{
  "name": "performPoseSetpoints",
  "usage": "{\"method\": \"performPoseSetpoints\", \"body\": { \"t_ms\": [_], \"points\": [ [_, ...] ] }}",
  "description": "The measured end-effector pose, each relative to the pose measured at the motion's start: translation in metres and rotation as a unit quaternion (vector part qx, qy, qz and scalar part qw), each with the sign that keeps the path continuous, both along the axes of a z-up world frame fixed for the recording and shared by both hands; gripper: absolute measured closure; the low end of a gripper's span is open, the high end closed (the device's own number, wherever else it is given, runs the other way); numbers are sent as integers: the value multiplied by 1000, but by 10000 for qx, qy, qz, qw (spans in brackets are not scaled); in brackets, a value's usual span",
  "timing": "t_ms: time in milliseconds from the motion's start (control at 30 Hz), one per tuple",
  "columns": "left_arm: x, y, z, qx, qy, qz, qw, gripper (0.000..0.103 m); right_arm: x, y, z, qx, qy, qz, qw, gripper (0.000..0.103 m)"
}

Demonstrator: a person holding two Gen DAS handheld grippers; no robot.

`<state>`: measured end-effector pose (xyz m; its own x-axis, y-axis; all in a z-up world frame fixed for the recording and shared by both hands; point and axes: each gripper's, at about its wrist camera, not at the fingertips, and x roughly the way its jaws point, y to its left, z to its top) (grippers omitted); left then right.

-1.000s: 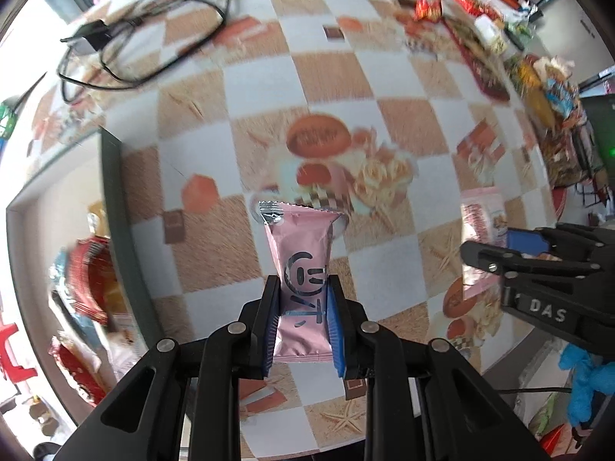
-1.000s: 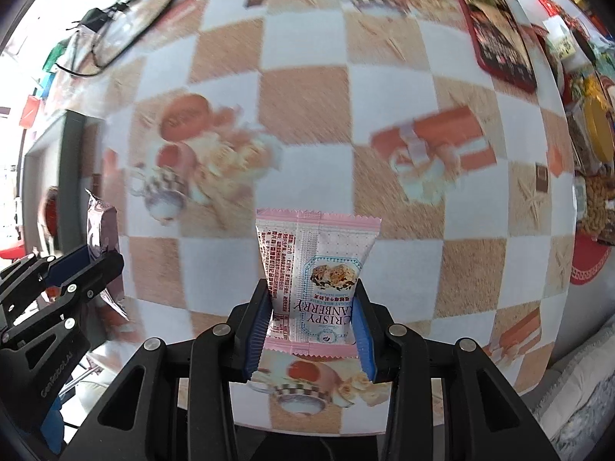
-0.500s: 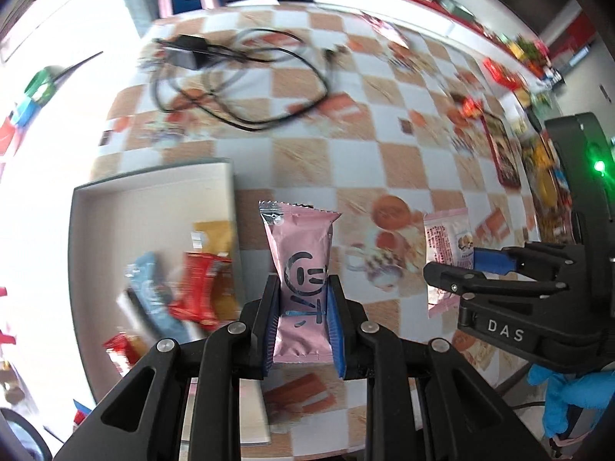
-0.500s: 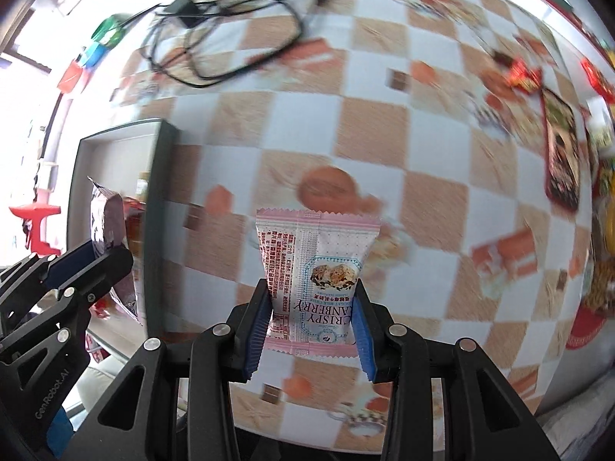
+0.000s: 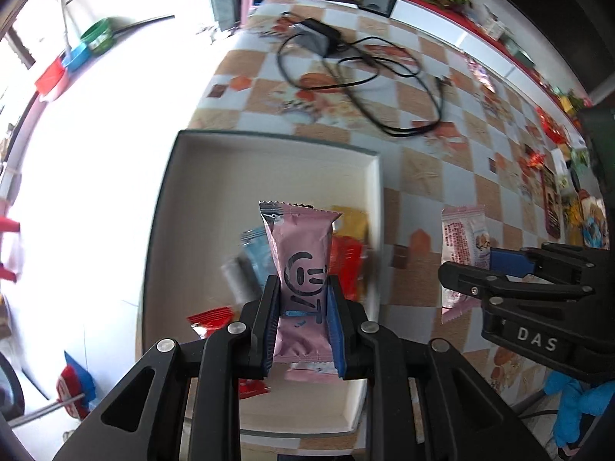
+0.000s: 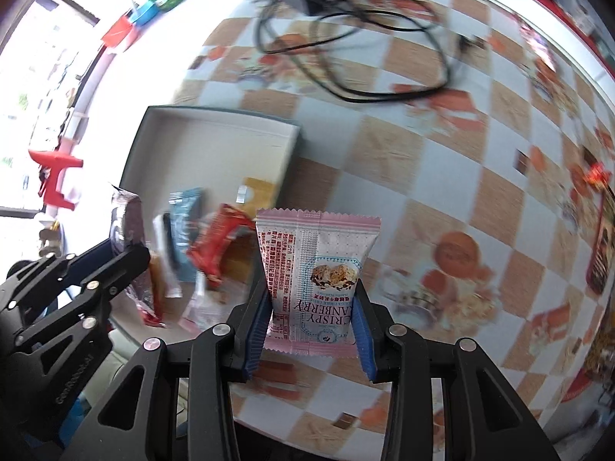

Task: Organize snacks
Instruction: 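Lift and carry the pink bar with left while right carries the cranberry packet to the tray, then open both grippers to drop the pink packets into the tray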

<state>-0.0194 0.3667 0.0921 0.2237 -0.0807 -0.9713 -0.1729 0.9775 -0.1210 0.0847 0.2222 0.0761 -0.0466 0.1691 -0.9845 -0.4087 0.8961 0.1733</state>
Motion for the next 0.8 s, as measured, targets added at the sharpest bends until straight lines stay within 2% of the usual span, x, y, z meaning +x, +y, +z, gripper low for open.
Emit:
{"method": "performPoseSetpoints", "body": {
  "t_ms": [300,600,667,733,800],
  "points": [
    [-14,39,-27,46,368,340,9987,78,3,57,-12,23,132,347,9993,62],
    [-16,43,-41,46,512,292,9983,76,9,87,-25,-88,240,474,9985,61],
    [-15,43,-42,95,510,287,9982,66,9,91,-28,-129,254,508,9983,61],
    [-17,43,-41,181,486,324,9981,37,7,92,-29,-158,308,513,9981,61],
    [-18,45,-39,260,412,367,9981,28,5,93,-28,-165,332,521,9980,59]
  ]
}}
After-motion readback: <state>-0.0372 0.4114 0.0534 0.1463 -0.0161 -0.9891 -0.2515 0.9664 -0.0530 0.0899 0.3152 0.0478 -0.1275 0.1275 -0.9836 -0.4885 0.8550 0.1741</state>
